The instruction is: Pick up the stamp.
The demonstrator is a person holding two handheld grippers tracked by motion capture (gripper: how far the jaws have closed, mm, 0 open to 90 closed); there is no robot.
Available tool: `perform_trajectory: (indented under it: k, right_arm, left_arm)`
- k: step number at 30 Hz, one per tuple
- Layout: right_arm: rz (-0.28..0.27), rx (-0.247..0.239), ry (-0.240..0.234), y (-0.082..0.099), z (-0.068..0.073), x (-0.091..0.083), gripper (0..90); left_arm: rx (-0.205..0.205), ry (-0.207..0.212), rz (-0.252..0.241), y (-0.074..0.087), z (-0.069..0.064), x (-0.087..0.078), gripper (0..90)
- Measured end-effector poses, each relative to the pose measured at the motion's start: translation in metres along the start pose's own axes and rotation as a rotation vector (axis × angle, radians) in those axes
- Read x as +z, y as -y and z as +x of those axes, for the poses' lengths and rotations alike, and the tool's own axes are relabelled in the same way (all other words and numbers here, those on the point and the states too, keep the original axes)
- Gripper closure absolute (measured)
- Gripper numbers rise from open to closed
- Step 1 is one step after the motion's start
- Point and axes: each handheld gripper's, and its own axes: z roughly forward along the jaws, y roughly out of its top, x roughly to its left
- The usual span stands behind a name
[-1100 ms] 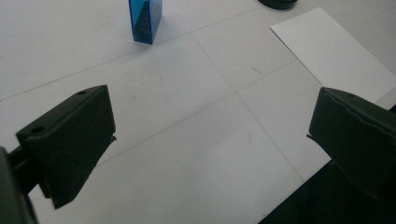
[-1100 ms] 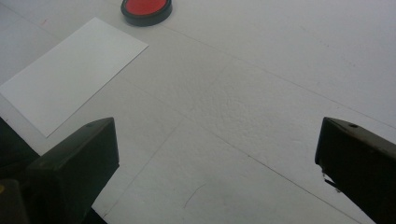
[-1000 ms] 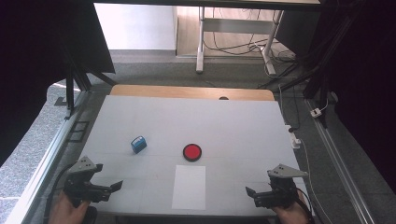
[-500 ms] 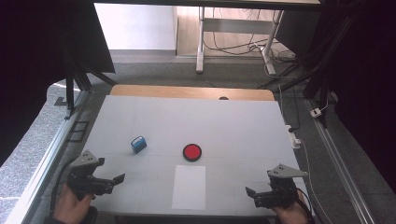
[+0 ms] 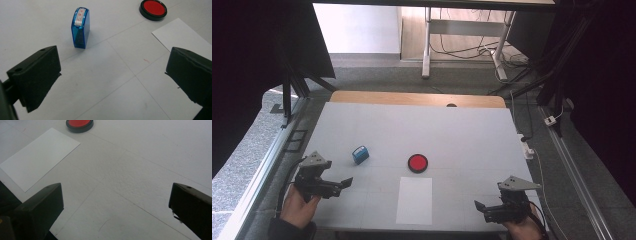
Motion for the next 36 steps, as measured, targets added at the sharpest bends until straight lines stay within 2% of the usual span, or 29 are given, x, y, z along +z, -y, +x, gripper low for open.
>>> perform_trajectory:
  k: [9,15,24,36]
  right_arm:
    - [0.001,0.001,-0.001,0.0,0.0,0.0,0.0]
    - [0.002,-0.002,-0.004,0.0,0.0,0.0,0.0]
    - [0.002,-0.002,-0.005,0.0,0.0,0.0,0.0]
    - [0.006,-0.005,-0.007,0.0,0.0,0.001,0.0]
  left_arm:
    - [0.029,-0.006,0.0,-0.012,0.007,0.014,0.0]
    - [0.026,-0.006,0.021,-0.02,0.009,0.022,0.0]
    - [0.016,-0.013,0.02,-0.032,0.015,0.032,0.0]
    - [0.05,-0.019,0.046,-0.053,0.021,0.052,0.3]
